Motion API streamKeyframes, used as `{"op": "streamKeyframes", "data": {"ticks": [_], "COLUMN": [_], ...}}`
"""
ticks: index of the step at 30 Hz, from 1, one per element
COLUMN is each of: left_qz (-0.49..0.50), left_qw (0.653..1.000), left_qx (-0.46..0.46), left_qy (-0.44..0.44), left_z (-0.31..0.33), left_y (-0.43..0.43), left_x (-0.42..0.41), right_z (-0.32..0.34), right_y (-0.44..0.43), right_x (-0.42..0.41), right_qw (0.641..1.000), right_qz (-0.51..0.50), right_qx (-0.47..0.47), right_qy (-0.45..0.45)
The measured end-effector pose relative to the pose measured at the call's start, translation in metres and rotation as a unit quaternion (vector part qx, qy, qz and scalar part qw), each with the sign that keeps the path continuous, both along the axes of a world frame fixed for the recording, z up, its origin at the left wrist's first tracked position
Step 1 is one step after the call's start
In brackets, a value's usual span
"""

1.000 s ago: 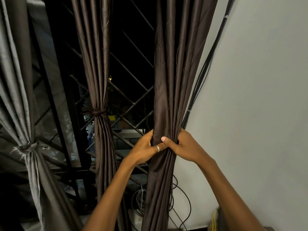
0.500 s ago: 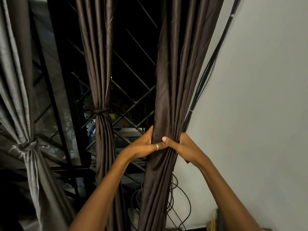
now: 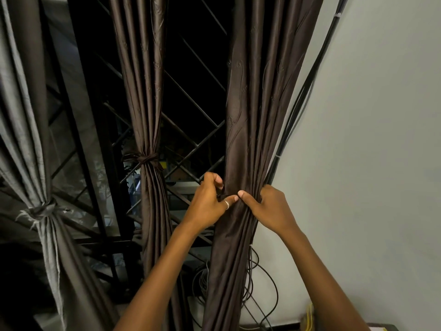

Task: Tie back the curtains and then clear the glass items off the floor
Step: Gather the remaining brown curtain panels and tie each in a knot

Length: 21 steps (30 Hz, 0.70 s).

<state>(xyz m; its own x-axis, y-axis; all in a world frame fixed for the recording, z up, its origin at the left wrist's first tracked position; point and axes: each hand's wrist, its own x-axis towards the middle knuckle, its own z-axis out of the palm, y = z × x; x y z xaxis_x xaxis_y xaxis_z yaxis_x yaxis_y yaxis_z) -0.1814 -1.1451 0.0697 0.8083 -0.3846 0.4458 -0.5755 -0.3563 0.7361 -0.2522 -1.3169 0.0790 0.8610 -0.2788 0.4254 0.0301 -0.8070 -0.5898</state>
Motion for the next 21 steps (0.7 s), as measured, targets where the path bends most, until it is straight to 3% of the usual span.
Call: {"op": "streamKeyframes", "data": {"ticks": [4, 9, 15, 19, 21], "left_qz": [-0.032, 0.037, 0.162, 0.093, 0.028], "left_qw": [0.998, 0.999, 0.984, 0.99, 0.994], "left_qx": [-0.018, 0.012, -0.036, -0.032, -0.064], "left_qy": [0.06, 0.036, -0.057, -0.103, -0.078], "left_z": [0.001, 0.001, -0.003, -0.01, -0.01], "left_y": [-0.005, -0.012, -0.029, -0.035, -0.033], "left_x": [-0.006, -0.008, -0.029, -0.031, -0.028], "right_z": [-0.001, -0.003, -0.007, -0.014, -0.019], "right_y": [0.0, -0.007, 0.01, 0.027, 0.029], "right_x": [-0.008, -0.022, -0.038, -0.038, -0.037], "right_qw": [1.0, 0.995, 0.935, 0.886, 0.887], "right_qz": [-0.017, -0.028, -0.026, -0.004, -0.011], "right_qx": [0.023, 0.088, 0.335, 0.443, 0.441], "right_qy": [-0.012, -0.031, -0.115, -0.134, -0.138]}}
